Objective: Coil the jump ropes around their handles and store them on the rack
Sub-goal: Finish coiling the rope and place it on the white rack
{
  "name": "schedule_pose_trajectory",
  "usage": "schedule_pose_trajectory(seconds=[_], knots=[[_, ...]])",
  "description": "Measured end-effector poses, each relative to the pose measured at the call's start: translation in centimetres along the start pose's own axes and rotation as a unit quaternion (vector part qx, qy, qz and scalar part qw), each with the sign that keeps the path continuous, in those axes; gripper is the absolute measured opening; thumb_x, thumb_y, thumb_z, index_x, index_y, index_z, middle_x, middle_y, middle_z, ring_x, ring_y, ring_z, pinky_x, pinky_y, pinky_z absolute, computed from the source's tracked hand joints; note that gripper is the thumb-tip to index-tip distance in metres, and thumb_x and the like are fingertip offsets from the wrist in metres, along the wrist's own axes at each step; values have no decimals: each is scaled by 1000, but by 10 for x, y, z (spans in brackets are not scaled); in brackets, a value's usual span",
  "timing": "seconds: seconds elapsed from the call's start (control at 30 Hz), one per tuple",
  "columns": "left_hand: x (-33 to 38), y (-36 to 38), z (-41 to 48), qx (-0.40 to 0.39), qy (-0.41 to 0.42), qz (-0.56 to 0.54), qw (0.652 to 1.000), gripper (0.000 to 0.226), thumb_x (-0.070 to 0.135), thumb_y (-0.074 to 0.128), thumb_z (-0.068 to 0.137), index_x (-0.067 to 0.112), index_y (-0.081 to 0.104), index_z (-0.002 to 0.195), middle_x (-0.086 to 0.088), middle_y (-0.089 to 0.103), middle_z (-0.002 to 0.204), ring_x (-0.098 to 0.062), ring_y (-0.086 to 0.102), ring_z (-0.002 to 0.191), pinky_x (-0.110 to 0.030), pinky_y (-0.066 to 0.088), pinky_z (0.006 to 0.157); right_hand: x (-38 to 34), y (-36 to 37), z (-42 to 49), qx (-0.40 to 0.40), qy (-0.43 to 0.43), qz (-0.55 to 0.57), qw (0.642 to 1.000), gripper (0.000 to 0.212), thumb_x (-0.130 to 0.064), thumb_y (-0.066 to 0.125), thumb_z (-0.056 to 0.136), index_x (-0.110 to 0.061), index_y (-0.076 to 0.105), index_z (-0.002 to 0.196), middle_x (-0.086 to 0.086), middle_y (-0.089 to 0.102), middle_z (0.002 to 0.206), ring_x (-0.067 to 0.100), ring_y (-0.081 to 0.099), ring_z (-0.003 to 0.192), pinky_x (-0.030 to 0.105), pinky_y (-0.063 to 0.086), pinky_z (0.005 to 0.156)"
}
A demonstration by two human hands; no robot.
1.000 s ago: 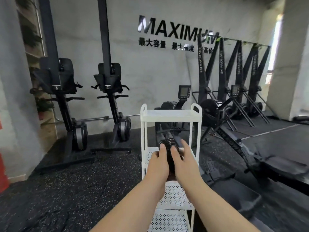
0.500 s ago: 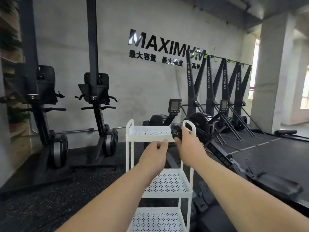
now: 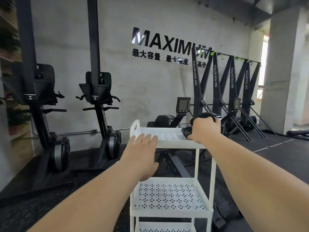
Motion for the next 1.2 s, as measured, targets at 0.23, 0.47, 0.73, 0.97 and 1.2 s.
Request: schedule_pose_trajectory(seconds=[0.23, 0.47, 0.73, 0.97, 1.2], knots=[[-4, 9, -1, 25, 3, 8, 1000, 93, 54, 57, 102, 19, 4, 170, -6, 20, 174, -30, 17, 161, -52, 8, 134, -10, -19, -14, 0, 2, -50, 999, 51, -71, 74, 84, -27, 56, 102, 8, 69, 125, 37, 47, 138, 61, 22, 123], [-5, -20, -17, 22, 27, 2, 999, 93, 55, 56, 104, 17, 3, 170, -8, 7, 178, -31, 3, 164, -49, 7, 134, -6, -51, -33, -20, 17, -11, 1000, 46, -59, 69, 92, -21, 48, 80, 10, 66, 120, 38, 48, 131, 57, 32, 117], [-10, -80, -89, 0, 32, 1, 999, 82, 54, 54, 105, 18, 16, 169, -7, 21, 174, -28, 17, 161, -46, 14, 132, 5, -120, -87, 39, 17, 22, 999, 34, -50, 66, 98, -17, 55, 96, 15, 67, 126, 40, 49, 133, 55, 37, 112], [-11, -99, -187, -27, 19, -10, 999, 82, 56, 54, 104, 20, 21, 168, -7, 28, 173, -30, 25, 159, -50, 19, 132, -18, -136, -180, 42, -41, 25, 998, 36, -49, 64, 96, -18, 64, 113, 12, 67, 115, 37, 57, 117, 50, 47, 103], [-16, -85, -304, -69, -28, -40, 996, 80, 55, 56, 104, 20, 25, 168, -7, 33, 170, -31, 34, 155, -48, 28, 128, -89, -98, -301, -32, -153, 51, 986, 49, -69, 60, 92, -20, 65, 92, 3, 66, 93, 33, 65, 100, 47, 56, 92]])
Point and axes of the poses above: each hand's wrist, its own z-axis towards the middle knuckle, its own y-axis out of the palm, x = y × z, the point moved 2 cm from there along z, towards the middle knuckle
